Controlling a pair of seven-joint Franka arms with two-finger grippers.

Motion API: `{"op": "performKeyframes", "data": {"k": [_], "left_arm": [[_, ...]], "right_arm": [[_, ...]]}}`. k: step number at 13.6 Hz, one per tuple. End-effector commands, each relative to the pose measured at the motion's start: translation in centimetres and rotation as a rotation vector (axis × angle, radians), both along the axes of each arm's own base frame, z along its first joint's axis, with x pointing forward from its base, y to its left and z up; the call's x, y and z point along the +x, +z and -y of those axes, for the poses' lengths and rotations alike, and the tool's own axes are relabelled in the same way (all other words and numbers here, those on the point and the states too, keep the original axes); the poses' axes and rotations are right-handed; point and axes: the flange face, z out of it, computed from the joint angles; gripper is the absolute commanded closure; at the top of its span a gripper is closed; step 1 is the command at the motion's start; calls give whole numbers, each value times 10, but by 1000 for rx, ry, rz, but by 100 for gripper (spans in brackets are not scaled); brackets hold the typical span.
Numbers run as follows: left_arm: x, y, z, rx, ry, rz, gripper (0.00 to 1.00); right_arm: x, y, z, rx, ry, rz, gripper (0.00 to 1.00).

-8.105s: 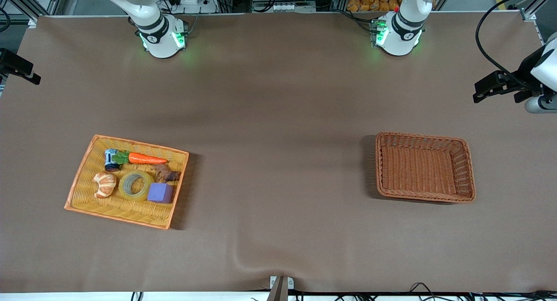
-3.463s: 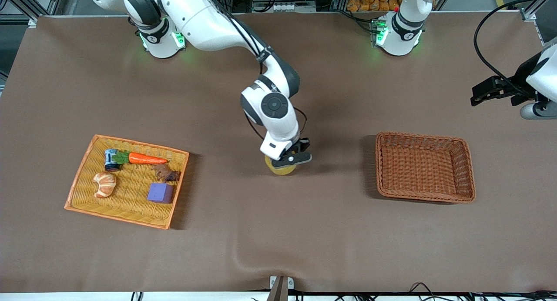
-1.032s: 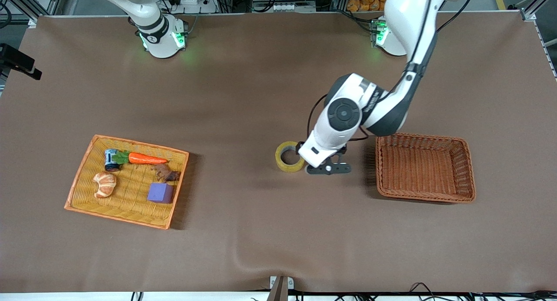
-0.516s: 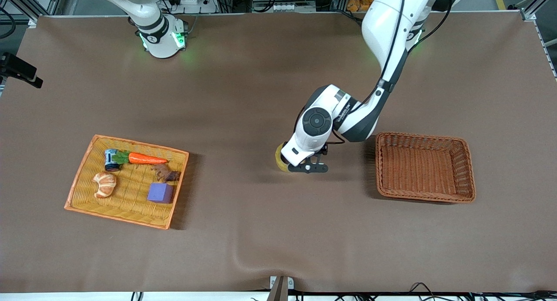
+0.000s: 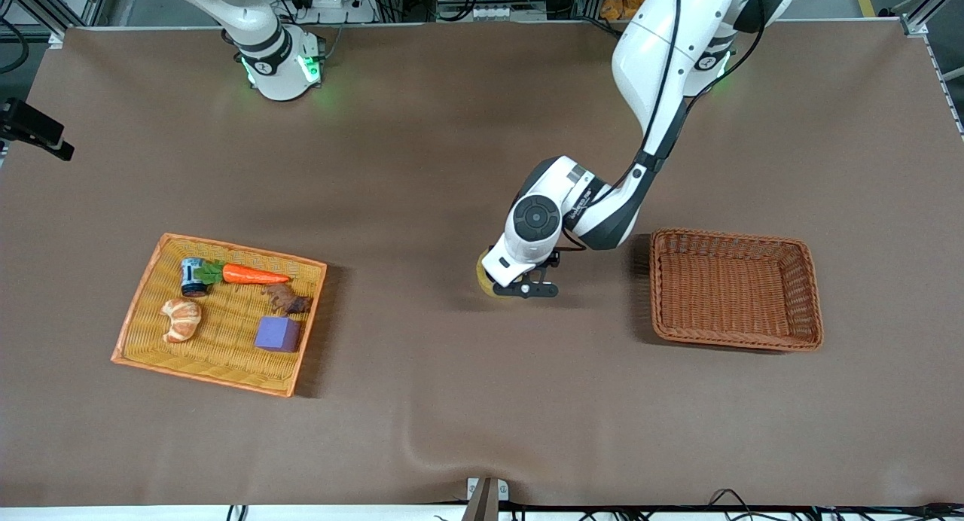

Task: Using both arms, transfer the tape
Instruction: 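Close the left gripper on the tape roll and lift it, then carry the tape roll with the left gripper over the brown basket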

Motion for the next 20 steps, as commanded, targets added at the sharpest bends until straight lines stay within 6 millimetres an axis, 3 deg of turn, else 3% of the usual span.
{"op": "performKeyframes", "data": {"k": [1,3,6,7,9,12,14,16,20], "left_arm": [[2,-7,0,-5,-2,15,50],[2,-7,0,-6,-3,16,63],[3,-3,-2,-8,-5,18,100],[6,0,-4,-7,-1,17,100],[16,36,-22,-12,17,26,100],[47,131,-122,-41,14,82,100],[52,169,-189,-43,11,106,100],[58,187,-238,-35,31,98,100],[80,186,-346,-38,-57,69,100]], "right_arm": [[0,2,-6,-2,19,8,0],[5,-3,-11,-5,18,3,0],[15,-11,-14,-8,20,11,0],[14,-10,-14,-6,22,11,0],[14,-12,-15,5,33,3,0],[13,-11,-9,36,28,12,0],[10,-7,4,37,25,12,0],[7,-2,6,39,47,20,0],[6,-4,0,36,59,1,0]]}}
